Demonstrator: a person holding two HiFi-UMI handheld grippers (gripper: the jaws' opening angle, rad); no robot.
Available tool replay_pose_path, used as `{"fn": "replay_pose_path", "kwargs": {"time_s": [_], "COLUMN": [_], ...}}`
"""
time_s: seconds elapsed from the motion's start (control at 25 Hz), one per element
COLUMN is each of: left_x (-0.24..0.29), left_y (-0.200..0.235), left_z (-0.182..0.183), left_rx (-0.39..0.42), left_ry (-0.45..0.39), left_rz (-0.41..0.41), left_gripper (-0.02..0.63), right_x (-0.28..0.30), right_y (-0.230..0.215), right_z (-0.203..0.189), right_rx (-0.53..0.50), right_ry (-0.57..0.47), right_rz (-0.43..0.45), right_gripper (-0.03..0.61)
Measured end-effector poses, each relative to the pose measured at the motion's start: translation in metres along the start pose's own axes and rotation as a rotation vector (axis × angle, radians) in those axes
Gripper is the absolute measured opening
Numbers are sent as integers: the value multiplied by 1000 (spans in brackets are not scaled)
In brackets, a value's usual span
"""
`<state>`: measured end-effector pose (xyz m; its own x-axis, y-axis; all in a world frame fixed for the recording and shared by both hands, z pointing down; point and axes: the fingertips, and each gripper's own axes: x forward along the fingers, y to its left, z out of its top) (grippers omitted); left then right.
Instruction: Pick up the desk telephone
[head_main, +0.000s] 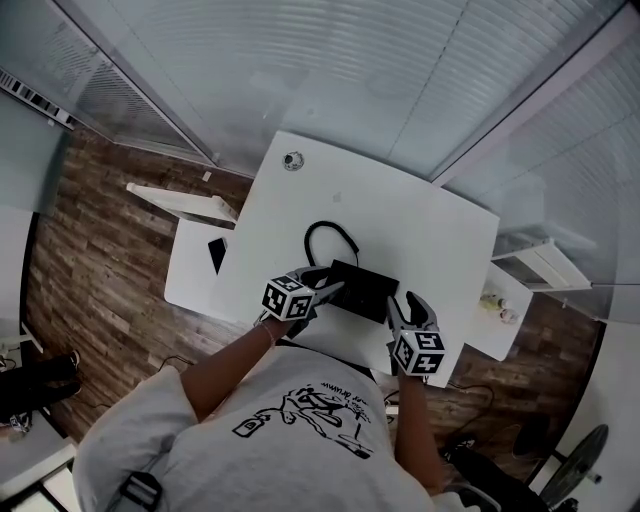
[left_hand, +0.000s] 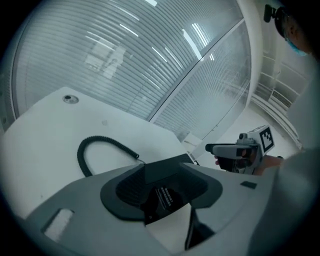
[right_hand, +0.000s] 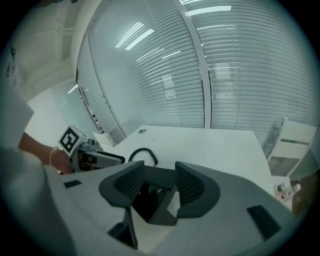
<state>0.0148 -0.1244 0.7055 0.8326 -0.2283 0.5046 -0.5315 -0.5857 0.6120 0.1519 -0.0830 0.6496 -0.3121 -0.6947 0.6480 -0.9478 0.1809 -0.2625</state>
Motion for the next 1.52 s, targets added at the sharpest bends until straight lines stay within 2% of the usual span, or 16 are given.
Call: {"fn": "replay_pose_path", "kwargs": {"time_s": [0.2,0.36,0.72,1.0,1.24,1.52], "left_x": [13,22,27,38,37,36], "left_y": [23,30,40,35,34,31], "left_z": [-33,-49,-57,-62,-58,-60], "left_rx": [-70,-155,-236,-267,-294,-243], "left_ry": [73,102,120,136,122,147], "left_rz": [26,3,-11,-49,-43,-30], "left_gripper": [207,238,273,273,273,273], "right_x": [16,25,40,52,52,49], "right_y": [-11,-16,-14,-11,-7,-8], "right_z": [-23,-36,-60,-76,-75,-79], "right_rx": [58,85,160,208,261,262], "right_ry": [46,64,109,145,154,160], "right_rz": [10,18,51,80,108,105], "right_gripper": [192,207,216,216,210,207]}}
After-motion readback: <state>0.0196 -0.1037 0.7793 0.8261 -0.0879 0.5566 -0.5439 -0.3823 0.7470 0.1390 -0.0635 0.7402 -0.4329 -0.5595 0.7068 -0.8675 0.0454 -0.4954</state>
